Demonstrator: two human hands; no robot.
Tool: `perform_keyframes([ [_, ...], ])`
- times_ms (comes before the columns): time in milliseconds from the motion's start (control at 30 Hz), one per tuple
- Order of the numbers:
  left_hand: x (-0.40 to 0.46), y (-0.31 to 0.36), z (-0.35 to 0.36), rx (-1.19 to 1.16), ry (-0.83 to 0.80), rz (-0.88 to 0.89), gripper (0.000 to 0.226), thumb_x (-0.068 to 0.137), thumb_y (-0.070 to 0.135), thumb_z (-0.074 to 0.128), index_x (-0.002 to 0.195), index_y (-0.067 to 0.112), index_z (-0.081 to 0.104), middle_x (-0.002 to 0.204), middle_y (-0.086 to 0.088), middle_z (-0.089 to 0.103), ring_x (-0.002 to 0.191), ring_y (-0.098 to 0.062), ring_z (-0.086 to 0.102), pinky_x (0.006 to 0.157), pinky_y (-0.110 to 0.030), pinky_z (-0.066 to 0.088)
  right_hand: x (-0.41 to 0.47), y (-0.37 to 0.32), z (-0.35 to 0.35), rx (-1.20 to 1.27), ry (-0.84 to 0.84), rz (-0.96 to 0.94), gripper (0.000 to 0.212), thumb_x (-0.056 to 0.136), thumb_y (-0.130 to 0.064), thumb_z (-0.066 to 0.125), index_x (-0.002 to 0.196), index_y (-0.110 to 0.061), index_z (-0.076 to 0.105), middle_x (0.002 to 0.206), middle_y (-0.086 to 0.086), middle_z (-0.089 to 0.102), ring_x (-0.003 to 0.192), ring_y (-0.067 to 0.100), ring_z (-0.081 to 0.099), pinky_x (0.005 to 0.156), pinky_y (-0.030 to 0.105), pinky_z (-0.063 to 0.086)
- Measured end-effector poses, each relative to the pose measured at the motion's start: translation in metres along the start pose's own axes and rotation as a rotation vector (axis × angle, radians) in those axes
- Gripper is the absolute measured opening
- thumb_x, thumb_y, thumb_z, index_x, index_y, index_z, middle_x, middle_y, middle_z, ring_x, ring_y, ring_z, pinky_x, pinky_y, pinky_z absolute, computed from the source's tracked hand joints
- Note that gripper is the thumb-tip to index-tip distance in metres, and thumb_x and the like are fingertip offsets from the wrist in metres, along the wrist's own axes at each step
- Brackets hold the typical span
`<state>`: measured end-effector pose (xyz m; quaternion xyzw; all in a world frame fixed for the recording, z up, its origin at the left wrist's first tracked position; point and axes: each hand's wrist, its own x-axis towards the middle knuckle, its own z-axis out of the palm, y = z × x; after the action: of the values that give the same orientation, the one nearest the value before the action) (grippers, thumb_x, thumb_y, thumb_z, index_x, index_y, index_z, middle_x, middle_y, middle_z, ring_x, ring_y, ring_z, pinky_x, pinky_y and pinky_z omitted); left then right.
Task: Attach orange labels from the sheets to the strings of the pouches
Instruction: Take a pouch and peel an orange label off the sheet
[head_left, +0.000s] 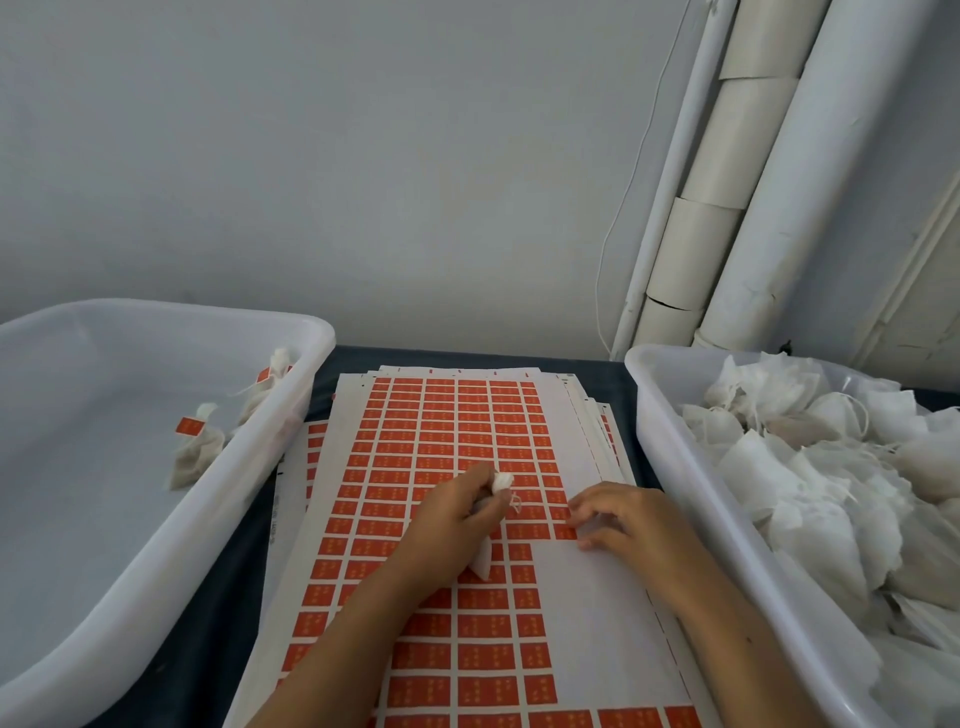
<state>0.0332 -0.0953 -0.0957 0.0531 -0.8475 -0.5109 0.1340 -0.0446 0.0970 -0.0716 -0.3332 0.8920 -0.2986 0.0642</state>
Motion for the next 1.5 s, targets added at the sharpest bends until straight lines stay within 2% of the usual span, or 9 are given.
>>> perform_keyframes([
  [233, 0.001, -0.001, 0.001, 0.027, 0.000, -0.002, 0.020, 0.097, 0.035, 0.047, 0.078, 0.028, 0.049, 0.067, 0.013, 0.055, 0.058, 0.000, 0.053, 0.051, -0.005, 0.039, -0.001, -0.003, 0.001, -0.122, 0.038, -0.066, 0.007, 0.083, -0.025, 0.069, 0.089, -0.022, 0.072, 0.103, -0.018, 0.066, 0.084, -0.003, 0.058, 0.079, -0.005, 0.034],
  [367, 0.000, -0.001, 0.001, 0.037, 0.005, -0.008, 0.020, 0.096, 0.035, 0.048, 0.077, 0.029, 0.048, 0.068, 0.013, 0.054, 0.058, 0.000, 0.053, 0.050, -0.004, 0.039, -0.002, -0.006, 0.002, -0.163, 0.044, -0.074, 0.012, 0.085, -0.028, 0.066, 0.094, -0.021, 0.071, 0.107, -0.017, 0.066, 0.093, 0.000, 0.061, 0.089, 0.001, 0.036],
  [533, 0.000, -0.001, -0.001, 0.019, 0.009, -0.006, 0.020, 0.096, 0.033, 0.048, 0.077, 0.028, 0.049, 0.067, 0.014, 0.054, 0.056, 0.006, 0.053, 0.050, -0.004, 0.039, -0.003, -0.009, 0.006, -0.262, 0.049, -0.087, 0.024, 0.088, -0.034, 0.060, 0.107, -0.022, 0.068, 0.115, -0.013, 0.064, 0.101, 0.005, 0.062, 0.076, -0.008, 0.026],
  [667, -0.001, -0.001, -0.003, -0.009, 0.010, -0.027, 0.018, 0.097, 0.032, 0.048, 0.079, 0.028, 0.050, 0.071, 0.013, 0.057, 0.059, 0.002, 0.056, 0.052, -0.005, 0.041, -0.002, -0.012, 0.007, -0.302, 0.050, -0.085, 0.030, 0.088, -0.040, 0.057, 0.113, -0.025, 0.065, 0.118, -0.014, 0.063, 0.103, 0.004, 0.061, 0.086, -0.001, 0.032],
  [967, 0.000, -0.001, -0.004, -0.009, -0.004, -0.053, 0.018, 0.097, 0.033, 0.047, 0.080, 0.028, 0.050, 0.074, 0.012, 0.058, 0.067, -0.004, 0.058, 0.057, -0.010, 0.043, 0.001, -0.011, 0.005, -0.270, -0.008, -0.034, 0.024, 0.089, -0.028, 0.060, 0.109, -0.019, 0.068, 0.117, -0.009, 0.064, 0.105, 0.007, 0.060, 0.077, -0.008, 0.026],
  [1033, 0.001, -0.001, -0.004, -0.004, 0.000, -0.061, 0.019, 0.097, 0.034, 0.047, 0.079, 0.029, 0.050, 0.073, 0.013, 0.057, 0.065, -0.002, 0.057, 0.054, -0.007, 0.040, -0.001, -0.011, 0.008, -0.285, 0.002, -0.044, 0.026, 0.087, -0.033, 0.060, 0.110, -0.021, 0.067, 0.118, -0.010, 0.063, 0.104, 0.006, 0.061, 0.084, -0.003, 0.030],
  [1100, 0.001, 0.000, -0.003, 0.003, 0.003, -0.058, 0.019, 0.097, 0.035, 0.047, 0.078, 0.029, 0.050, 0.071, 0.014, 0.056, 0.063, -0.002, 0.056, 0.053, -0.007, 0.038, -0.002, -0.011, 0.011, -0.299, 0.008, -0.054, 0.029, 0.086, -0.037, 0.061, 0.110, -0.022, 0.065, 0.118, -0.011, 0.063, 0.103, 0.007, 0.061, 0.094, 0.008, 0.037],
  [1167, 0.001, 0.000, -0.002, 0.008, 0.003, -0.057, 0.019, 0.097, 0.035, 0.047, 0.079, 0.029, 0.049, 0.071, 0.014, 0.056, 0.064, -0.003, 0.056, 0.053, -0.008, 0.038, -0.002, -0.011, 0.013, -0.337, 0.006, -0.066, 0.033, 0.085, -0.041, 0.060, 0.113, -0.023, 0.063, 0.120, -0.011, 0.062, 0.104, 0.006, 0.061, 0.096, 0.014, 0.040],
  [1500, -0.001, 0.001, -0.001, 0.004, 0.004, -0.062, 0.019, 0.097, 0.034, 0.048, 0.079, 0.029, 0.050, 0.072, 0.015, 0.056, 0.062, -0.001, 0.056, 0.053, -0.007, 0.039, -0.005, -0.009, 0.019, -0.441, 0.049, -0.113, 0.042, 0.088, -0.050, 0.049, 0.124, -0.030, 0.052, 0.129, -0.016, 0.054, 0.109, 0.003, 0.058, 0.097, 0.010, 0.037],
])
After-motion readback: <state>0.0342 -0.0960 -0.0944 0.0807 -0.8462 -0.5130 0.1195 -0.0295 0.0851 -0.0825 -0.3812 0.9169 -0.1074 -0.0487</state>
